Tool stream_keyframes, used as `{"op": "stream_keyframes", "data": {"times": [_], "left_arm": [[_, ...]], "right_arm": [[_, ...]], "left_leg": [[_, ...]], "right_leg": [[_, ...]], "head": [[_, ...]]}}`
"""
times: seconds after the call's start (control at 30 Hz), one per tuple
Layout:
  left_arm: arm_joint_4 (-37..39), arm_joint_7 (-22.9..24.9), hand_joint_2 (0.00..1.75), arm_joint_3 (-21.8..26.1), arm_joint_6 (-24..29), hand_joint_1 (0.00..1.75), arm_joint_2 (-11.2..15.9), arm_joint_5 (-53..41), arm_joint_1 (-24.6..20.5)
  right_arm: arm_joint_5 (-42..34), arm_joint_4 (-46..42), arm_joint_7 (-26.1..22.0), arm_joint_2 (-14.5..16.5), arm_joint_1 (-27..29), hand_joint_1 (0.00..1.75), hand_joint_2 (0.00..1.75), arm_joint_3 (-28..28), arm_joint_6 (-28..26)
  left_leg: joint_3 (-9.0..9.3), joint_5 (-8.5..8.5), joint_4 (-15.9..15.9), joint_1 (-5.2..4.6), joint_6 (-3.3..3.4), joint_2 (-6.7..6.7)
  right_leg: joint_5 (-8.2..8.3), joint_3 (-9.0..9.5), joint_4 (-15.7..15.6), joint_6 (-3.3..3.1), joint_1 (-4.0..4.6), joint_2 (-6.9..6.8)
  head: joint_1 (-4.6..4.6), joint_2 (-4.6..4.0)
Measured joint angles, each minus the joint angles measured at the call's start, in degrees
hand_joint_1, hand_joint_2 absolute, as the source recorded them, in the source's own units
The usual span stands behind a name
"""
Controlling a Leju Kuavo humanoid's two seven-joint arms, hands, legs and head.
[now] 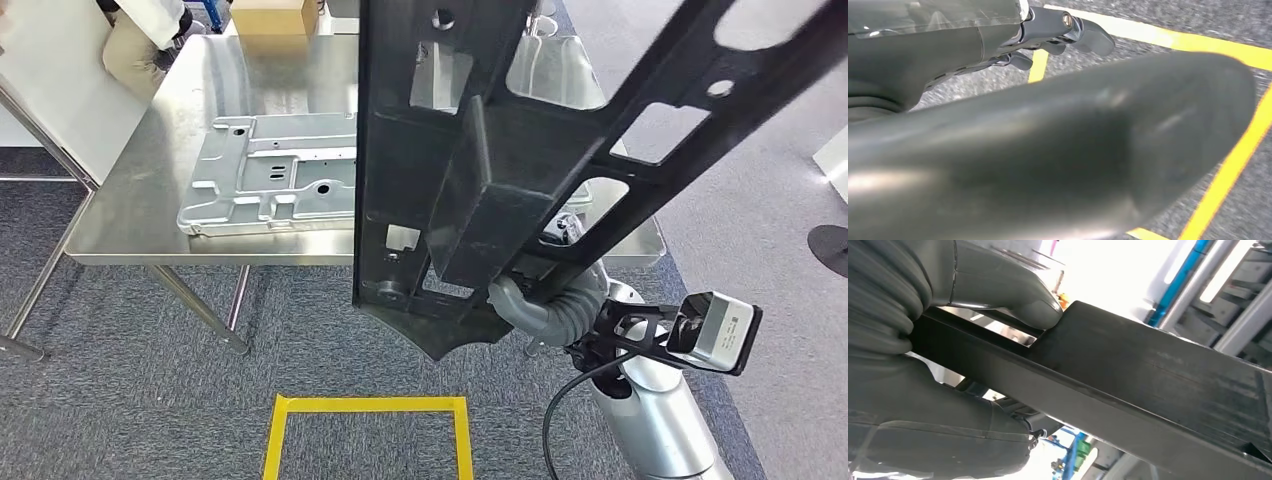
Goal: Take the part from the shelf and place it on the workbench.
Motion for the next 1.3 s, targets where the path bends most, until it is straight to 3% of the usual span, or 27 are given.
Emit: {"op": "stream_keyframes", "data": {"times": [0.03, 0.07, 0.13, 0.2, 0.27, 0.37, 0.4, 0.47, 0.5, 0.53, 0.57, 0.6, 0.67, 0.7, 0.77, 0.87, 0.9, 0.97, 1.0, 1.03, 1.07, 1.1, 1.17, 1.23, 1.3], "left_arm": [[0.0, -0.01, 0.0, 0.06, -0.03, 0.0, -0.01, -0.01, -0.03], [0.0, -0.01, 0.0, 0.09, -0.05, 0.0, -0.02, -0.02, -0.03], [0.0, -0.01, 0.0, 0.12, -0.09, 0.0, -0.07, -0.04, 0.03], [0.0, 0.0, 0.0, 0.14, -0.11, 0.0, -0.11, -0.1, 0.01], [0.0, 0.05, 0.0, 0.15, -0.1, 0.0, -0.11, -0.2, -0.05], [-0.03, 0.1, 0.0, 0.15, -0.1, 0.0, -0.12, -0.36, -0.11], [-0.04, 0.1, 0.0, 0.15, -0.1, 0.0, -0.15, -0.39, -0.15], [-0.04, 0.11, 0.0, 0.16, -0.07, 0.0, -0.2, -0.43, -0.17], [-0.04, 0.15, 0.0, 0.16, -0.05, 0.0, -0.2, -0.43, -0.13], [-0.04, 0.19, 0.0, 0.17, -0.04, 0.0, -0.2, -0.43, -0.06], [-0.04, 0.22, 0.0, 0.17, -0.03, 0.0, -0.2, -0.43, -0.01], [-0.04, 0.25, 0.0, 0.18, -0.03, 0.0, -0.2, -0.43, 0.02], [-0.04, 0.25, 0.0, 0.21, -0.02, 0.0, -0.19, -0.43, 0.02], [-0.04, 0.25, 0.0, 0.22, 0.01, 0.0, -0.19, -0.43, -0.02], [-0.04, 0.21, 0.0, 0.32, 0.07, 0.0, -0.18, -0.39, -0.07], [-0.04, -0.02, 0.0, 0.5, 0.17, 0.0, -0.2, -0.34, -0.01], [-0.04, -0.11, 0.0, 0.54, 0.22, 0.0, -0.21, -0.34, -0.02], [-0.04, -0.27, 0.0, 0.64, 0.35, 0.0, -0.2, -0.34, -0.04], [-0.04, -0.33, 0.0, 0.74, 0.43, 0.0, -0.2, -0.35, -0.05], [-0.04, -0.38, 0.0, 0.86, 0.5, 0.0, -0.19, -0.37, -0.04], [-0.04, -0.42, 0.0, 1.0, 0.56, 0.0, -0.19, -0.42, 0.0], [-0.04, -0.44, 0.0, 1.14, 0.62, 0.0, -0.18, -0.53, 0.04], [-0.04, -0.45, 0.0, 1.33, 0.69, 0.0, -0.19, -0.88, 0.07], [-0.04, -0.45, 0.0, 1.39, 0.73, 0.0, -0.17, -1.17, 0.0], [-0.04, -0.45, 0.0, 1.41, 0.74, 0.0, -0.16, -1.37, -0.06]], "right_arm": [[0.16, 0.03, 0.14, -0.01, 0.12, 1.75, 1.75, 0.03, 0.0], [0.21, 0.03, 0.17, -0.01, 0.17, 1.75, 1.75, 0.04, 0.02], [0.07, 0.04, 0.0, -0.02, 0.18, 1.75, 1.75, 0.04, 0.08], [-0.01, 0.02, -0.29, 0.02, 0.16, 1.75, 1.75, 0.05, 0.13], [0.31, -0.05, -0.51, 0.1, 0.15, 1.75, 1.75, 0.05, 0.09], [0.99, -0.6, -0.8, 0.25, 0.04, 1.75, 1.75, 0.04, 0.03], [1.15, -0.82, -0.92, 0.33, -0.03, 1.75, 1.75, 0.04, 0.02], [1.38, -1.01, -1.1, 0.45, -0.1, 1.75, 1.75, 0.04, -0.04], [1.48, -1.03, -1.14, 0.46, -0.05, 1.75, 1.75, 0.04, -0.08], [1.56, -1.04, -1.14, 0.46, 0.01, 1.75, 1.75, 0.04, -0.13], [1.6, -1.05, -1.14, 0.47, 0.05, 1.75, 1.75, 0.04, -0.19], [1.62, -1.11, -1.14, 0.48, 0.05, 1.75, 1.75, 0.04, -0.23], [1.64, -1.3, -1.2, 0.49, 0.01, 1.75, 1.75, 0.05, -0.3], [1.65, -1.39, -1.31, 0.49, -0.01, 1.75, 1.75, 0.05, -0.32], [1.75, -1.47, -1.65, 0.51, -0.04, 1.75, 1.75, 0.05, -0.33], [1.83, -1.64, -2.23, 0.62, -0.34, 1.75, 1.75, 0.04, -0.27], [1.82, -1.75, -2.44, 0.64, -0.54, 1.75, 1.75, 0.01, -0.25], [1.77, -1.9, -2.85, 0.63, -0.81, 1.75, 1.75, -0.08, -0.16], [1.69, -1.9, -3.02, 0.63, -0.86, 1.75, 1.75, -0.15, -0.09], [1.57, -1.89, -3.17, 0.62, -0.86, 1.75, 1.75, -0.21, -0.02], [1.44, -1.88, -3.31, 0.62, -0.89, 1.75, 1.75, -0.27, 0.04], [1.33, -1.89, -3.43, 0.62, -0.97, 1.75, 1.75, -0.37, 0.07], [1.23, -1.9, -3.67, 0.62, -1.25, 1.75, 1.75, -0.58, -0.01], [1.39, -1.9, -4.01, 0.62, -1.59, 1.75, 1.75, -0.75, -0.3], [1.76, -1.97, -4.42, 0.62, -1.78, 1.75, 1.75, -0.86, -0.71]], "left_leg": [[0.4, -0.39, 0.08, 0.02, -0.05, -0.21], [0.91, -0.83, 0.17, 0.05, -0.14, -0.39], [1.95, -1.88, 0.39, 0.1, -0.49, -0.66], [2.36, -2.76, 0.76, -0.05, -1.16, -0.89], [2.34, -3.2, 0.81, -0.1, -1.86, -0.92], [2.08, -4.63, 2.42, 0.09, -2.82, -0.42], [0.9, -5.86, 5.03, 0.14, -3.09, -0.18], [-3.56, -8.8, 13.11, 0.24, -3.43, 0.17], [-5.87, -9.51, 16.59, 0.25, -3.5, 0.24], [-7.4, -9.05, 18.24, 0.25, -3.49, 0.29], [-7.8, -7.27, 17.47, 0.25, -3.38, 0.32], [-7.08, -4.52, 14.42, 0.24, -3.17, 0.33], [-4.39, 0.42, 6.48, 0.03, -2.58, 0.41], [-3.38, 1.4, 3.79, -0.12, -2.29, 0.46], [-2.76, 1.1, 2.21, -0.42, -1.87, 0.47], [-2.14, 0.86, 1.29, -0.04, -1.09, 0.4], [-1.82, 0.81, 0.99, 0.1, -0.8, 0.39], [-1.41, 0.47, 0.86, 0.08, -0.32, 0.41], [-1.22, 0.24, 0.89, 0.03, -0.21, 0.39], [-0.9, -0.05, 0.92, -0.01, -0.17, 0.35], [-0.48, -0.38, 0.96, -0.02, -0.21, 0.29], [0.08, -0.78, 1.01, -0.03, -0.29, 0.22], [1.15, -1.67, 1.14, -0.14, -0.62, 0.11], [1.52, -2.28, 1.25, -0.27, -1.2, 0.04], [1.64, -2.54, 1.07, -0.3, -1.84, 0.07]], "right_leg": [[0.79, -1.23, 1.0, 0.16, -0.17, -0.01], [2.8, -1.3, -0.38, 0.25, -0.33, -0.02], [8.18, 1.18, -7.8, 0.18, -0.56, -0.01], [10.53, 3.23, -13.46, -0.21, -0.4, 0.08], [10.01, 3.46, -14.42, -0.84, -0.1, 0.27], [9.48, 4.42, -15.01, -1.89, -0.37, 0.3], [9.27, 4.93, -15.25, -2.18, -0.47, 0.21], [8.7, 5.63, -15.32, -2.51, -0.38, 0.04], [8.38, 5.98, -15.32, -2.56, -0.32, 0.02], [8.04, 6.41, -15.32, -2.57, -0.27, 0.03], [7.66, 6.95, -15.31, -2.54, -0.22, 0.05], [7.24, 7.58, -15.31, -2.48, -0.18, 0.08], [6.4, 8.6, -15.32, -2.17, -0.05, 0.09], [6.13, 8.77, -15.3, -1.91, 0.03, 0.1], [5.88, 8.73, -15.42, -1.33, 0.14, 0.11], [4.95, 8.51, -14.5, -0.43, 0.16, 0.03], [3.85, 7.46, -12.29, -0.17, 0.14, 0.03], [0.82, 3.08, -4.52, 0.2, -0.02, 0.03], [-0.2, 0.66, -0.71, 0.32, -0.07, 0.03], [-0.13, -1.05, 1.5, 0.39, -0.1, 0.03], [1.23, -1.62, 1.36, 0.37, -0.12, 0.02], [3.7, -0.98, -1.21, 0.25, -0.12, 0.02], [8.7, 2.03, -9.33, -0.26, 0.05, 0.02], [10.18, 3.88, -13.97, -0.88, 0.34, 0.03], [9.71, 4.14, -14.56, -1.44, 0.41, 0.12]], "head": [[0.02, 0.0], [0.05, 0.01], [0.12, -0.01], [0.09, -0.01], [-0.06, 0.0], [-0.35, 0.01], [-0.48, 0.01], [-0.69, 0.0], [-0.68, -0.01], [-0.69, -0.01], [-0.7, 0.0], [-0.69, 0.0], [-0.66, 0.01], [-0.67, 0.0], [-0.64, 0.0], [-0.58, 0.0], [-0.52, 0.0], [-0.46, 0.0], [-0.47, 0.0], [-0.47, 0.01], [-0.46, 0.01], [-0.46, 0.01], [-0.46, 0.0], [-0.51, 0.0], [-0.56, 0.0]]}}
